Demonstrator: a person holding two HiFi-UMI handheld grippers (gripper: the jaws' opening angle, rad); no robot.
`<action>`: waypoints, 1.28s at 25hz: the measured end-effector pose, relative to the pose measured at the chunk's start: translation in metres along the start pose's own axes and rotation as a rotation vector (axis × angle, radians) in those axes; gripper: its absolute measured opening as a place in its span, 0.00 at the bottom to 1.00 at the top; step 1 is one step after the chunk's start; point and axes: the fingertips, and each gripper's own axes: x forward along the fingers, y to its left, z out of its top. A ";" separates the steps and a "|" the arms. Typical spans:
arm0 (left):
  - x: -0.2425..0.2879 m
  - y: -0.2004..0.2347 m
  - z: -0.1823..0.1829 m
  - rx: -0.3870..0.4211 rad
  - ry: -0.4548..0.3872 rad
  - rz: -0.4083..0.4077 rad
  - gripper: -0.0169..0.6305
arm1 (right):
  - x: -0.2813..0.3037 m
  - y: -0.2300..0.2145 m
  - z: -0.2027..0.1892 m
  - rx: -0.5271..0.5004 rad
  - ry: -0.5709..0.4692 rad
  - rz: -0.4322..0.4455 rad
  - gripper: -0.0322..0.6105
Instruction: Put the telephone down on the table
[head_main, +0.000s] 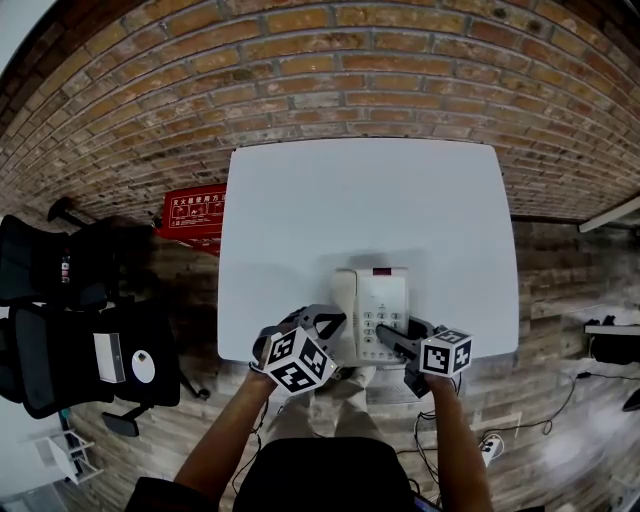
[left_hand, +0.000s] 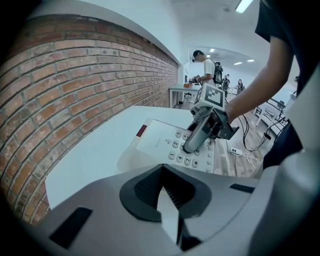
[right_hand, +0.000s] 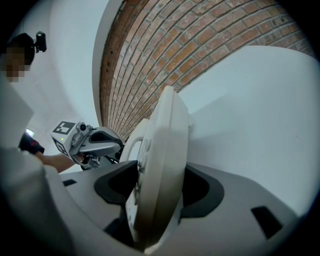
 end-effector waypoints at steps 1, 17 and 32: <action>0.002 -0.001 -0.001 0.007 0.011 0.000 0.04 | 0.000 0.000 0.000 0.000 0.000 0.000 0.46; 0.007 -0.002 -0.003 0.043 0.058 -0.021 0.04 | 0.001 -0.001 -0.001 0.005 0.037 -0.009 0.46; 0.006 -0.003 -0.003 0.031 0.053 -0.044 0.04 | 0.003 -0.003 -0.005 0.034 0.151 -0.087 0.48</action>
